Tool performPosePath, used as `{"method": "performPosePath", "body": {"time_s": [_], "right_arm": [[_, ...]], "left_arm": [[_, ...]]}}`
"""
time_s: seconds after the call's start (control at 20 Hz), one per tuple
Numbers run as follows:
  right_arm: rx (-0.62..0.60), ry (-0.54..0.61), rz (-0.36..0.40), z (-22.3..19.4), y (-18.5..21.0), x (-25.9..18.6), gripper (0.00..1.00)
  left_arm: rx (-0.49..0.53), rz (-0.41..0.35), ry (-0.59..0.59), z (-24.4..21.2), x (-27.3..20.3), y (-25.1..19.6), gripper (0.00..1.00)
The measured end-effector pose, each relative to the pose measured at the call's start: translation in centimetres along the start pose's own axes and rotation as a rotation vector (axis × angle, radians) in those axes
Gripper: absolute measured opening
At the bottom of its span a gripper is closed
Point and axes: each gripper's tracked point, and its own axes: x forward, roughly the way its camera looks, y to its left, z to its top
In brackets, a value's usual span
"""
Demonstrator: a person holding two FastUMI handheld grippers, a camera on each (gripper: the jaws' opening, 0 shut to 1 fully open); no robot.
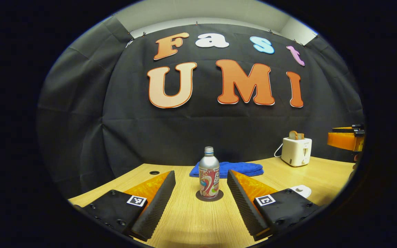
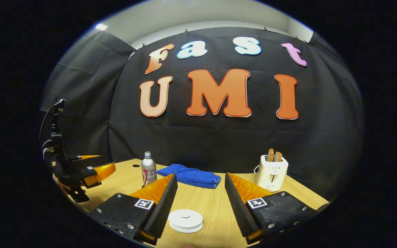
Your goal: Open the teacup lid with one hand, grasp the water bottle and pour water into the teacup with the other hand; after pouring, place the water bottle on the coaster and then close the teacup lid.
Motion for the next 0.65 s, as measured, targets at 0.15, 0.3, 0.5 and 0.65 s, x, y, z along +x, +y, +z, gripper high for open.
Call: {"method": "performPosePath", "body": {"time_s": [0.15,0.3,0.5,0.65], "right_arm": [[0.002,-0.027,-0.011,0.7,0.0,0.1,0.87],[0.003,-0.046,-0.021,1.2,-0.2,0.2,0.87],[0.002,-0.052,-0.053,1.6,-0.9,0.3,0.87],[-0.002,-0.064,-0.070,2.0,-1.4,0.6,0.87]], "left_arm": [[-0.007,0.016,0.017,-0.8,0.2,0.6,0.99],[-0.012,0.023,0.024,-1.1,0.0,0.8,1.00],[-0.015,0.022,0.045,-0.9,-0.4,0.5,1.00],[-0.039,0.027,0.061,-0.5,-0.6,0.6,1.00]]}}
